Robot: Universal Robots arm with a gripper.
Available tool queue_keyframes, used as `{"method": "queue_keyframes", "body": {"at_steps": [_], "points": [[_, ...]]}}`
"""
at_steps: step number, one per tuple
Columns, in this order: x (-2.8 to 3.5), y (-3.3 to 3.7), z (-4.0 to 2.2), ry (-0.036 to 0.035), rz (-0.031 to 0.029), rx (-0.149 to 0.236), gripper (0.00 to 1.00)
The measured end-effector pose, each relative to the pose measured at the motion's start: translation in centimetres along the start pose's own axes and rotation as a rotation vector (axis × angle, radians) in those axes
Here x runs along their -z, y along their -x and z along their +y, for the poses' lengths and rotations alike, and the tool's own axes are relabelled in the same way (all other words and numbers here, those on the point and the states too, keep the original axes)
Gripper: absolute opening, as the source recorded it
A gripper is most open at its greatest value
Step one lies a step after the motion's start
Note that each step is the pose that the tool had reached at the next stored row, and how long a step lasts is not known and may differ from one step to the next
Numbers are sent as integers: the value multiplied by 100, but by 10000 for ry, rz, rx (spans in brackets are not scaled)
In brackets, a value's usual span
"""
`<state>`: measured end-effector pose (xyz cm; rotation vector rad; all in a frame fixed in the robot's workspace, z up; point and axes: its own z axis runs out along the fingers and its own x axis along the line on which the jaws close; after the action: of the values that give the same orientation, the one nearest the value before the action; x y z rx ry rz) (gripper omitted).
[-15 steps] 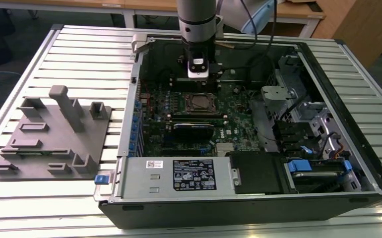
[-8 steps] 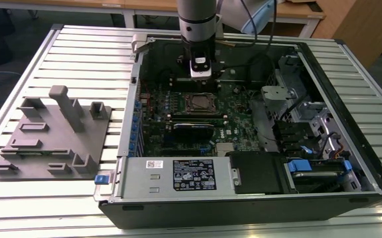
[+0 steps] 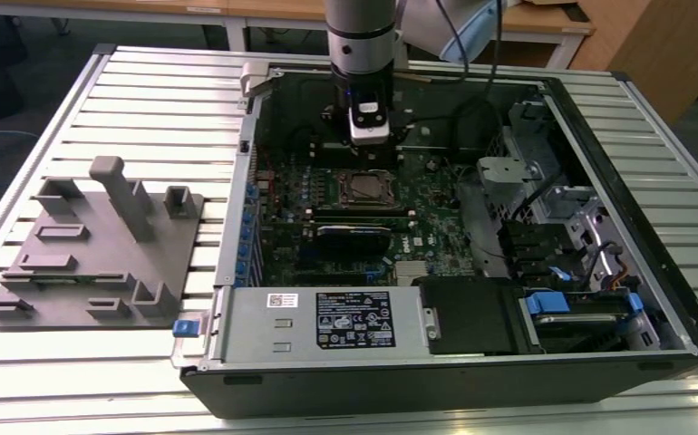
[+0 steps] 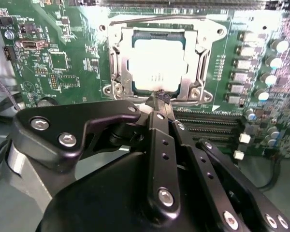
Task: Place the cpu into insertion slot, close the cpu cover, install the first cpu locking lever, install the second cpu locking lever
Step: 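Install the first cpu locking lever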
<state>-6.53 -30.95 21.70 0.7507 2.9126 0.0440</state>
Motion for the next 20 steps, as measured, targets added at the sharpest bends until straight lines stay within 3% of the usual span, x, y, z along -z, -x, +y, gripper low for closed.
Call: {"method": "queue_keyframes", "body": {"at_steps": [3,15,20], "points": [[1,0,-1,9,12,254,10],[-11,11,5,186,100,1689,10],[-15,25,12,205,114,1844,10]]}}
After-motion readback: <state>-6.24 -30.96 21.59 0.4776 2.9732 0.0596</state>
